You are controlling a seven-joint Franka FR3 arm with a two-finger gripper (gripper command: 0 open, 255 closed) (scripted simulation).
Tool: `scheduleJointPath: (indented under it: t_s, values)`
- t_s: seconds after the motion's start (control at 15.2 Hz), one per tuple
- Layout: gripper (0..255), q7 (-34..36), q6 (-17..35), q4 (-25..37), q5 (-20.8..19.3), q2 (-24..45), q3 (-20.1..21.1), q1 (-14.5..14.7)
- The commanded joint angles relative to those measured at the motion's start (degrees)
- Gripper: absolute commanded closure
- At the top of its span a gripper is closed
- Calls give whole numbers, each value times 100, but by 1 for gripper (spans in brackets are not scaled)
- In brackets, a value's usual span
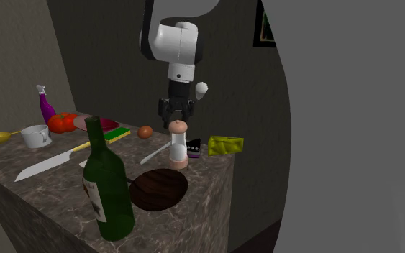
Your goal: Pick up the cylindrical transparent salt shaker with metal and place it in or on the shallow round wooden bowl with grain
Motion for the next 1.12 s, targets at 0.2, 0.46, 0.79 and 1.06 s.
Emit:
scheduleJointPath:
  t_s: [0.2, 0.46, 0.79, 1.06]
  values:
    - [255, 77, -275, 122, -51, -164, -25, 12]
    - [255, 133, -505, 235, -90, -287, -44, 14]
    - [255, 203, -806, 414, -134, -418, -64, 11]
    - [255, 259, -1058, 588, -164, -503, -77, 5]
